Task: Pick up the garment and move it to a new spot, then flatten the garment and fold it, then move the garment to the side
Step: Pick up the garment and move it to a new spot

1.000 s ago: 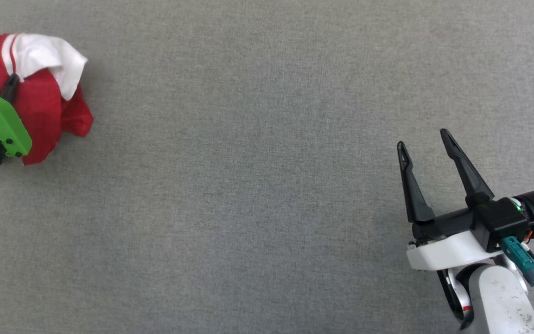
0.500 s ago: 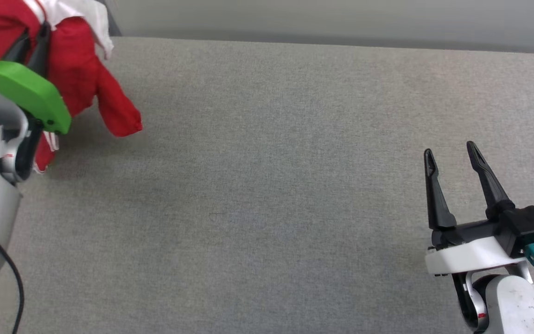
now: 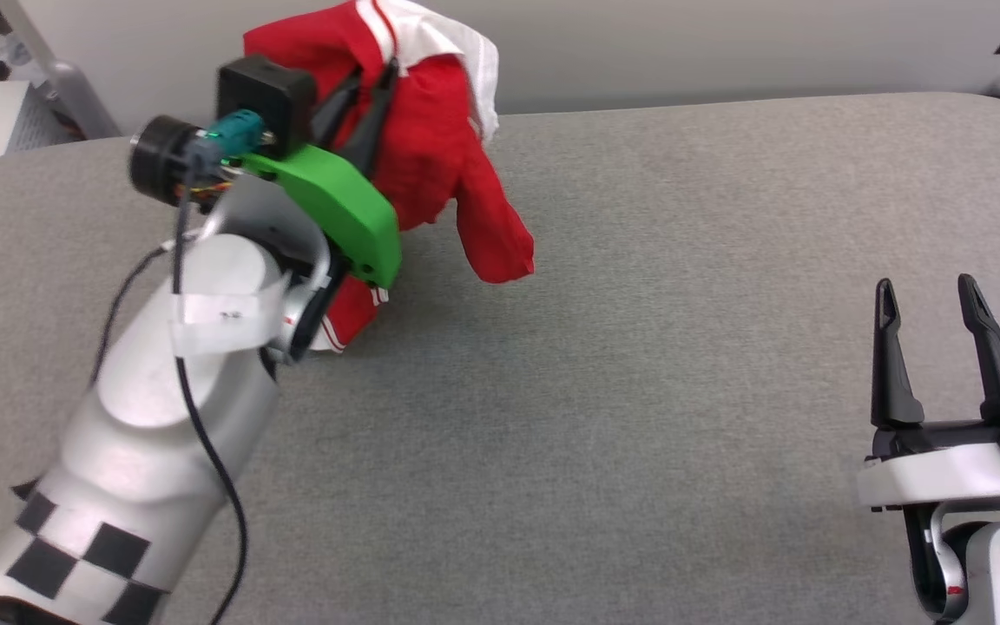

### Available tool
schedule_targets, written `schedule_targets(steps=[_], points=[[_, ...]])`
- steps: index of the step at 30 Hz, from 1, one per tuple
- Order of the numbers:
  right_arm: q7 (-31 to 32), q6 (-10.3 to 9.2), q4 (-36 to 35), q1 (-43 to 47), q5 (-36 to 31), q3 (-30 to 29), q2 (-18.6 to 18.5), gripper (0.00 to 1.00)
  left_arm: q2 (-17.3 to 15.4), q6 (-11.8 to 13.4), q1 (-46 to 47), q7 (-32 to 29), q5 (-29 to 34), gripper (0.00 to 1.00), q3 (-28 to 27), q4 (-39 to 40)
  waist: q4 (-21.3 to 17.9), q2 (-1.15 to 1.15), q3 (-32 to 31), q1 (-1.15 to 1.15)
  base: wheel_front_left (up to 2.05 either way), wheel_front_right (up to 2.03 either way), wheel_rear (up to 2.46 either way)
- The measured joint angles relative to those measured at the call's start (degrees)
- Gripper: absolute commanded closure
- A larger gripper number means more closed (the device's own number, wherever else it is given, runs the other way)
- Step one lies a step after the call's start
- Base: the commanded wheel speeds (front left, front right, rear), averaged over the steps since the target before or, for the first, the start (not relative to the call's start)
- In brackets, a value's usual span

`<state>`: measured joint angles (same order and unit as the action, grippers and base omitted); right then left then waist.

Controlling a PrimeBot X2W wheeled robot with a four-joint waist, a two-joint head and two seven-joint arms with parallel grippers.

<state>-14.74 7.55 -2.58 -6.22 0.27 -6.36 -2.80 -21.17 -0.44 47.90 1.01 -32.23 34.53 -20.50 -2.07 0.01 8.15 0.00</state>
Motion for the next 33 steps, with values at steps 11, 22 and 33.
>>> schedule_targets(steps=[11, 22, 33], points=[[0.0, 0.00, 1.1, 0.2, 1.5, -1.2, 0.0, 0.00, 15.9, -0.7, -13.9, 1.7, 0.4, 1.00, 14.4, -9.6, -8.1, 0.00, 0.4, 0.00, 0.00, 0.00, 0.00], [0.0, 0.00, 2.7, 0.2, 1.5, 0.7, 0.0, 0.00, 18.0, -1.4, -15.1, 2.5, -0.9, 0.00, 20.7, -18.2, -8.4, 0.00, 1.1, 0.00, 0.00, 0.00, 0.00], [0.0, 0.00, 4.4, 3.1, -0.2, -0.6, 0.0, 0.00, 15.6, -1.3, -12.4, 12.6, -2.7, 0.00, 15.6, -12.6, -2.8, 0.00, -2.8, 0.00, 0.00, 0.00, 0.00]])
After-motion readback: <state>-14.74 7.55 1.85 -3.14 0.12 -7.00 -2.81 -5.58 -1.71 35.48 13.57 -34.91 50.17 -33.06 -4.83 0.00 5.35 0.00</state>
